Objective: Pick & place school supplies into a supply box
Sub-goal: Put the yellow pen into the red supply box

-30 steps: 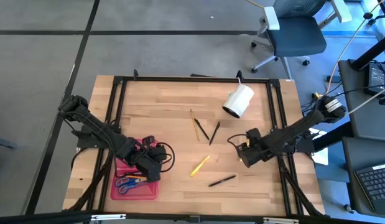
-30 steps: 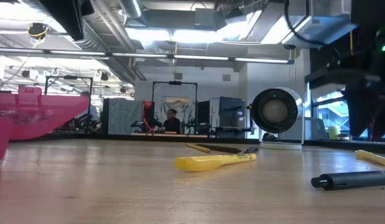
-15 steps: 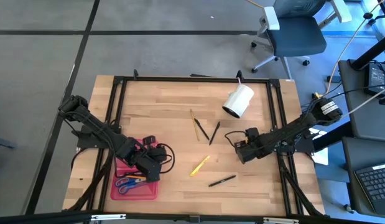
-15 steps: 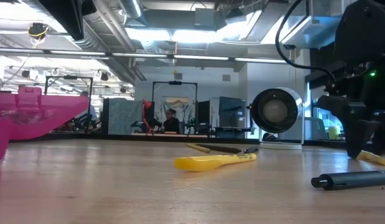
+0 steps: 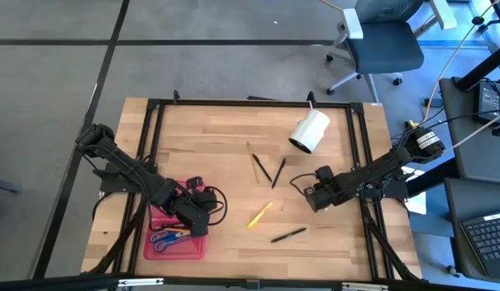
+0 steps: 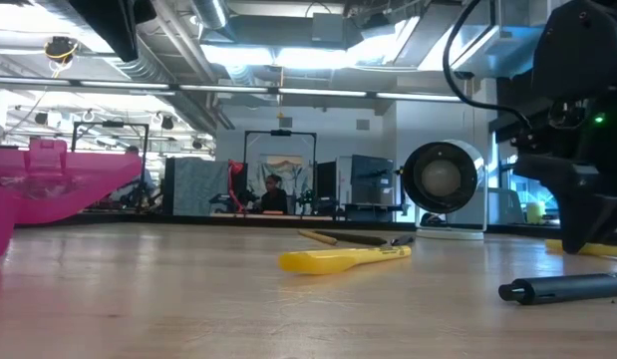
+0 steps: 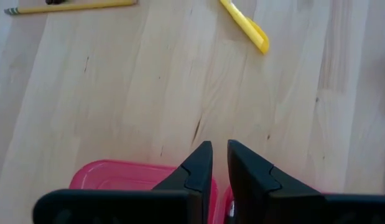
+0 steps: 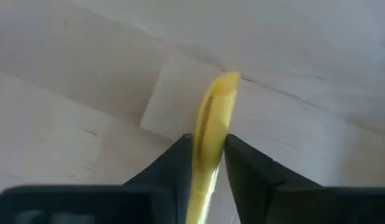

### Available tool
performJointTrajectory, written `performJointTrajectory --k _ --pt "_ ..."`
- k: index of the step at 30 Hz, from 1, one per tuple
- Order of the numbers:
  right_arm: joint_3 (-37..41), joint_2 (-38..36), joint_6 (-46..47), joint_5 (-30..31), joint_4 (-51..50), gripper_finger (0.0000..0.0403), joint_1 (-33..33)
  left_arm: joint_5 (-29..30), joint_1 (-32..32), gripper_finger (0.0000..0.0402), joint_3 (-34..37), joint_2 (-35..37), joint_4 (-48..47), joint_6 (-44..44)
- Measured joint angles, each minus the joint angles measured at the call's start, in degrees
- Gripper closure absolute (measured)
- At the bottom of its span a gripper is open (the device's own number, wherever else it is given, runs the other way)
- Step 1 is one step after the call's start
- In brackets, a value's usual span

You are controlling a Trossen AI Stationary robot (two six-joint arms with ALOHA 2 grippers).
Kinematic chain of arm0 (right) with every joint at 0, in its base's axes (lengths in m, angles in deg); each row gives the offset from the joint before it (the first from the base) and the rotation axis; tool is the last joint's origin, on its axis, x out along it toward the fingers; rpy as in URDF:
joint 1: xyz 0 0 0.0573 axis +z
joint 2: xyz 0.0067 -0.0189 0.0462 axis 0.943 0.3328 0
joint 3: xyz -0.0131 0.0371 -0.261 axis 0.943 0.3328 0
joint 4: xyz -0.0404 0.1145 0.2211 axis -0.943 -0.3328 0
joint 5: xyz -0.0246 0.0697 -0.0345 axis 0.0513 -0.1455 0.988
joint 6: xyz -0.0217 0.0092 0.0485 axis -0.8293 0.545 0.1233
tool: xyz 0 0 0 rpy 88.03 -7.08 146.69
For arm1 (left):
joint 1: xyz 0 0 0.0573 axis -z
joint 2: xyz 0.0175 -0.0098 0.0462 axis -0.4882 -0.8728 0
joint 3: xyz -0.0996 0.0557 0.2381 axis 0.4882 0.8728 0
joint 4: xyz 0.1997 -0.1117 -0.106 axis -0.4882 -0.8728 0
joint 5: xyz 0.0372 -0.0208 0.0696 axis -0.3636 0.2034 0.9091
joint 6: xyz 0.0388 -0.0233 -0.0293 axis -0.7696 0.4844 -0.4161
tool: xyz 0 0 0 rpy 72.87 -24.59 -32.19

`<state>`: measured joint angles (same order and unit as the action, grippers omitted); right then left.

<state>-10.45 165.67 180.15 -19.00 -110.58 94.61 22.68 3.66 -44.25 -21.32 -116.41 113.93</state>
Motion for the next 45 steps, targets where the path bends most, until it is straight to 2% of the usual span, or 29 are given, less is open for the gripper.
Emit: performJointTrajectory --k 7,15,19,22,27,30,35,39,45 --pt "0.0 0.0 -5.5 -0.1 0.0 0.0338 0.0 3.0 0.0 0.036 2.4 0.0 10.4 -3.1" --pt "-1.1 0.0 -9.8 0.6 -0.6 0.0332 0.0 8.5 0.0 0.0362 7.3 0.0 23.7 -5.1" --pt "-4.4 0.2 -14.5 0.9 -1.7 0.0341 0.1 13.0 -0.4 0.0358 12.7 0.0 33.4 -4.9" --pt "-8.1 0.2 -18.5 3.3 -0.8 0.0342 0.1 10.9 -1.8 0.0352 18.0 0.0 45.4 -7.8" --pt "-15.3 0.1 -28.7 11.4 3.4 0.0334 0.5 3.8 -5.3 0.0331 28.3 0.0 73.0 -16.1" --pt "-18.4 0.1 -38.3 17.1 12.5 0.0335 1.6 1.7 -7.7 0.0314 33.9 0.0 86.1 -20.9" --pt "-19.4 0.0 -61.0 22.7 38.5 0.0339 3.4 -3.2 -11.0 0.0291 40.0 -0.9 102.6 -28.5" --pt "-18.1 0.7 -77.0 22.4 60.2 0.0333 4.0 -8.8 -11.4 0.0281 40.5 -4.8 111.1 -37.5" --pt "-18.0 4.4 -88.3 15.6 76.8 0.0335 3.4 -9.4 -12.5 0.0279 37.7 -12.8 117.8 -40.6"
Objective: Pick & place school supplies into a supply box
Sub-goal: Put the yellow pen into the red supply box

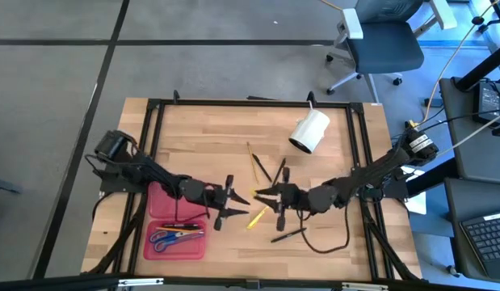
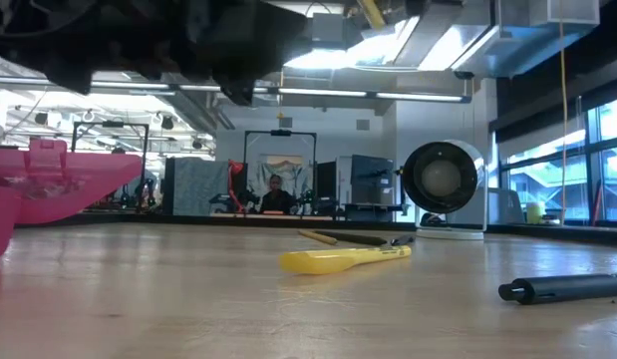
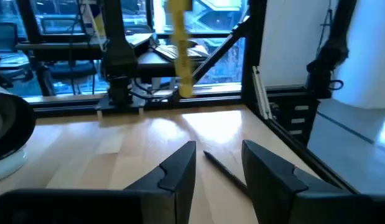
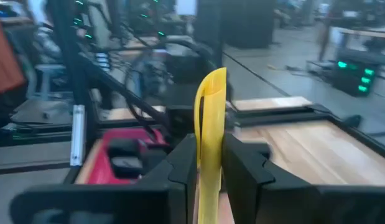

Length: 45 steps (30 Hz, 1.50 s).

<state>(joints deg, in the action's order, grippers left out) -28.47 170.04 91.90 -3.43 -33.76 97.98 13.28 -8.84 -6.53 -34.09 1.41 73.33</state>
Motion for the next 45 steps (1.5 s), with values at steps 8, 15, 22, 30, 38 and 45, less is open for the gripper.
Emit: performJointTrajectory --k 8,15,22,30,38,45 --pt "0.0 5.8 -4.6 -3.5 10.9 0.0332 -0.8 -1.5 -2.2 0.0283 -2.4 -3.7 1.5 3.5" --pt "0.1 10.2 -11.4 -3.6 19.9 0.0335 -0.8 -3.2 -2.2 0.0283 -2.5 -3.7 1.6 3.2" --pt "0.0 12.4 -11.5 -3.6 22.3 0.0332 -0.8 -3.2 -2.2 0.0284 -2.5 -3.6 4.8 1.7" --pt "0.0 13.4 -11.5 -3.6 23.7 0.0332 -0.8 -3.3 -1.7 0.0318 -2.5 -3.6 5.6 -2.9" --pt "0.0 13.4 -12.0 -3.6 23.3 0.0331 -0.8 -4.2 -1.7 0.0383 -2.5 -3.6 6.3 -3.1" --pt "0.0 11.6 -14.7 -3.6 17.7 0.0282 -0.5 -4.3 -1.7 0.0377 -2.5 -3.6 5.8 -2.5"
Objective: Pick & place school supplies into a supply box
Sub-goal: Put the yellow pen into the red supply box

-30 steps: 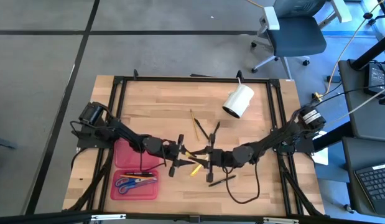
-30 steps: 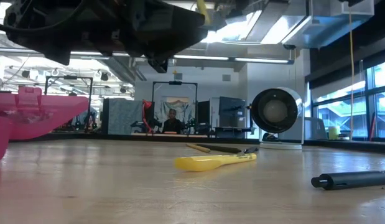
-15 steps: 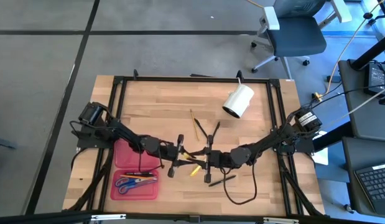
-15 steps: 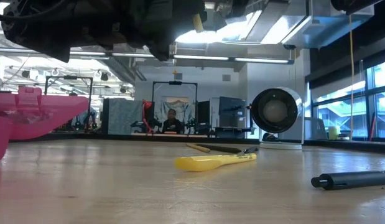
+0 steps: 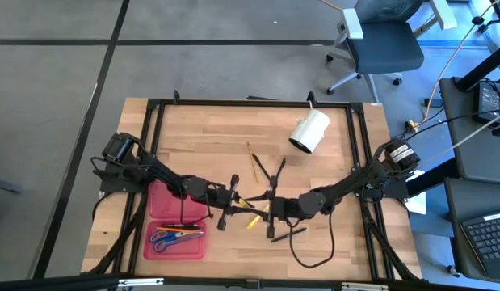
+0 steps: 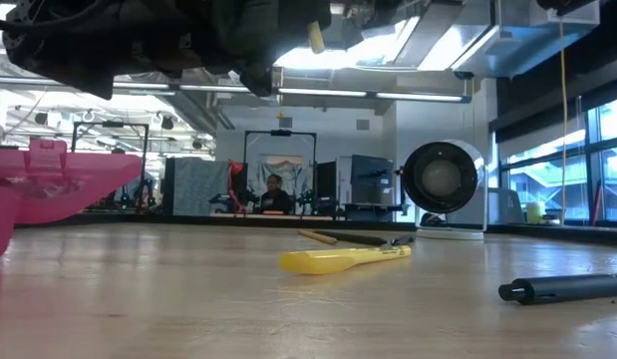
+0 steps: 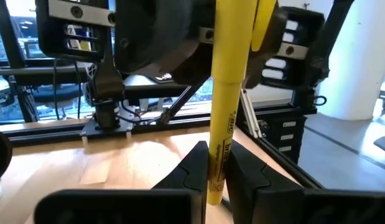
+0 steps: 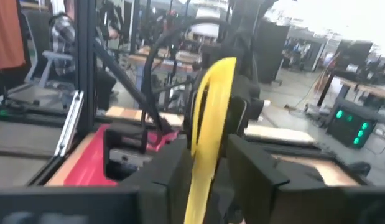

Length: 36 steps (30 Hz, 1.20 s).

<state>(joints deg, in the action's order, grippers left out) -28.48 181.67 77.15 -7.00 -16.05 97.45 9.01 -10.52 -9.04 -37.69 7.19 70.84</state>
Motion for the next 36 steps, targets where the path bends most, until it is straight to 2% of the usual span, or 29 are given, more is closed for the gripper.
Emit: performJointTrajectory --k 5,9,12,16,19,21,25,31,36 --pt "0.0 -4.2 1.4 0.0 -8.2 0.0218 1.8 0.1 0.0 0.0381 0.0 1.1 -3.8 -0.3" --pt "0.0 -9.1 1.9 0.0 -17.6 0.0187 4.4 1.6 0.0 0.0381 0.0 6.7 -17.0 0.8" --pt "0.0 -12.4 6.4 0.2 -26.4 0.0177 5.8 2.8 0.5 0.0381 0.0 13.1 -30.0 3.6" --pt "0.0 -14.9 13.7 1.1 -37.3 0.0175 5.4 1.8 2.7 0.0381 0.0 21.5 -46.9 11.7" --pt "0.0 -14.9 18.5 2.9 -43.3 0.0175 3.2 0.7 4.8 0.0381 0.0 26.5 -58.0 21.4" --pt "0.0 -14.9 20.4 2.0 -47.7 0.0175 1.2 0.3 6.7 0.0381 0.0 28.5 -63.2 27.0" --pt "0.0 -14.9 24.8 -2.3 -56.3 0.0175 -2.7 0.1 11.3 0.0381 -2.6 29.2 -74.5 32.8" --pt "0.0 -14.9 24.8 -4.5 -62.5 0.0175 -6.6 1.4 16.1 0.0381 -14.4 26.9 -101.6 44.7" --pt "0.0 -14.9 23.0 -4.6 -65.5 0.0175 -8.7 -5.3 19.0 0.0381 -16.5 25.1 -109.6 56.6"
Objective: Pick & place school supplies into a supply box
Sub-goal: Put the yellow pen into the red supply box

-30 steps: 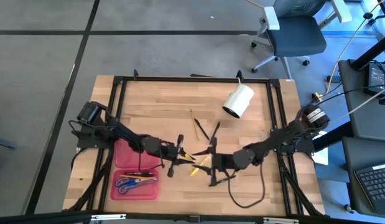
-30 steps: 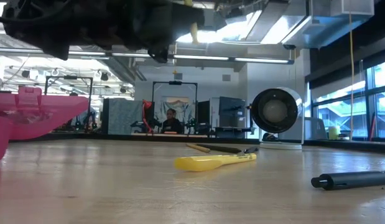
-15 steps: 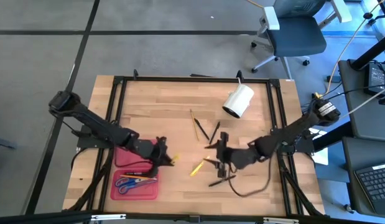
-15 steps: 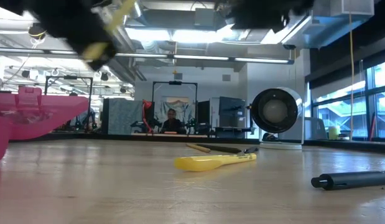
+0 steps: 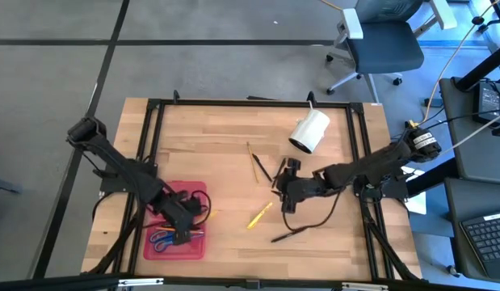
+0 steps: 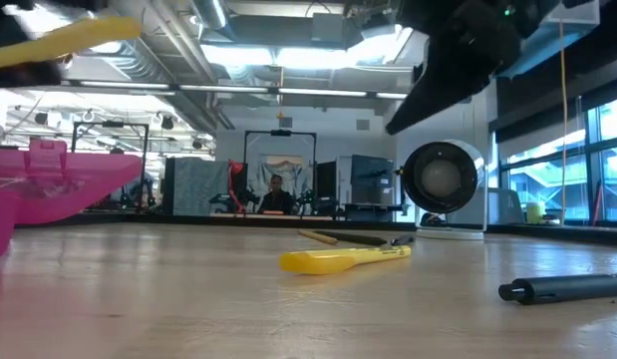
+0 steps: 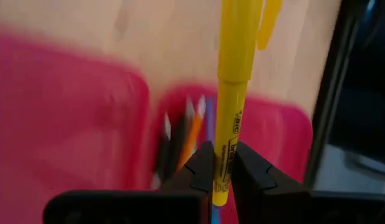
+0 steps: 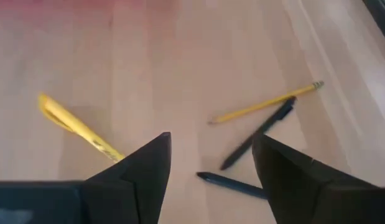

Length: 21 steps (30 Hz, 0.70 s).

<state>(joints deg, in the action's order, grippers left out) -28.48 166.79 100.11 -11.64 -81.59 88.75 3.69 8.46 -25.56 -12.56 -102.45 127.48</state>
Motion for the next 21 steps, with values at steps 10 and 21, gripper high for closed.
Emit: performJointTrajectory --k 10,21 --pt "0.0 0.0 0.0 -12.0 0.5 0.0175 -0.3 -15.1 4.6 0.0382 0.0 -7.3 -3.0 12.8" --pt "0.0 4.2 -1.9 -22.2 5.4 0.0175 5.9 -23.4 5.6 0.0382 0.0 -15.4 -3.0 12.6"
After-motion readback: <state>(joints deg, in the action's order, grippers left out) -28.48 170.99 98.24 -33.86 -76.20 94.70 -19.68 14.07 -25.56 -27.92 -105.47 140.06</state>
